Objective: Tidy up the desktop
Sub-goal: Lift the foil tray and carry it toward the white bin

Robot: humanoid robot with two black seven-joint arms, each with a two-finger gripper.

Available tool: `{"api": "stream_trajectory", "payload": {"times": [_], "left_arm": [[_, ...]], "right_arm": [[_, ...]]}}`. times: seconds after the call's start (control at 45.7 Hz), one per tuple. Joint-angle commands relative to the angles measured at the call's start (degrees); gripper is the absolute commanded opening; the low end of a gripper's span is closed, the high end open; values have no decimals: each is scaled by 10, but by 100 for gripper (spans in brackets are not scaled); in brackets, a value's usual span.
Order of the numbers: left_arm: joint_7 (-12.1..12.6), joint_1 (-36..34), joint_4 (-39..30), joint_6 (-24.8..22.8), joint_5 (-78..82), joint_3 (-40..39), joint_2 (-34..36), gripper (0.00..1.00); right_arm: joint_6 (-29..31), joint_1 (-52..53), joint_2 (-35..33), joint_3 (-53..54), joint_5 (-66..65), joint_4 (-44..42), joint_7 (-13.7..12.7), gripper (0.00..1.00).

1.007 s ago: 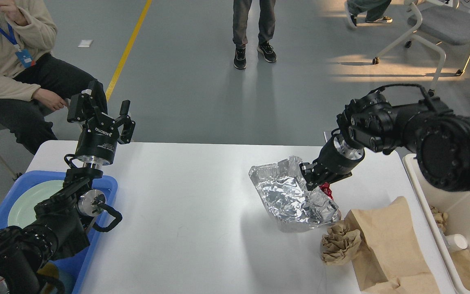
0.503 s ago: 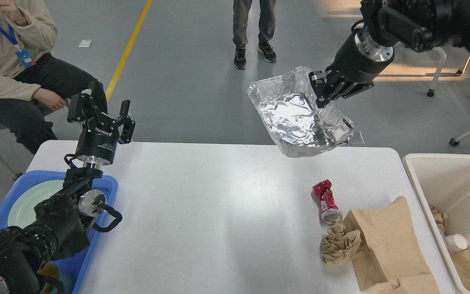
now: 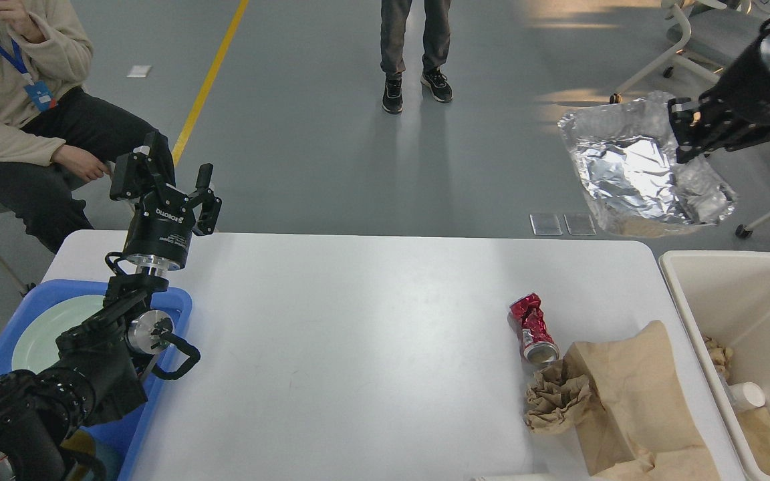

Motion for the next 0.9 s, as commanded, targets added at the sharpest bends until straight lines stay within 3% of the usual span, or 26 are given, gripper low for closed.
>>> {"api": "stream_trajectory", "payload": {"times": [0.0, 0.175, 0.219, 0.482, 0.744, 0.876], "left_arm": [[0, 0, 0, 0, 0, 0, 0, 96], [0, 0, 0, 0, 0, 0, 0, 96], [0, 0, 0, 0, 1, 0, 0, 96], [0, 0, 0, 0, 0, 0, 0, 96], [0, 0, 0, 0, 1, 0, 0, 96], [1, 0, 0, 0, 1, 0, 0, 96]], "right_arm": [[0, -18, -53, -21, -1, -12, 0, 0], [-2, -74, -131, -13, 2, -48, 0, 0], [-28, -85, -148, -13, 4, -49, 0, 0], [-253, -192, -210, -1, 15, -49, 0, 0], [-516, -345, -256, 89, 90, -74, 1, 0], [-587, -445, -256, 168, 143, -117, 2, 0]]}}
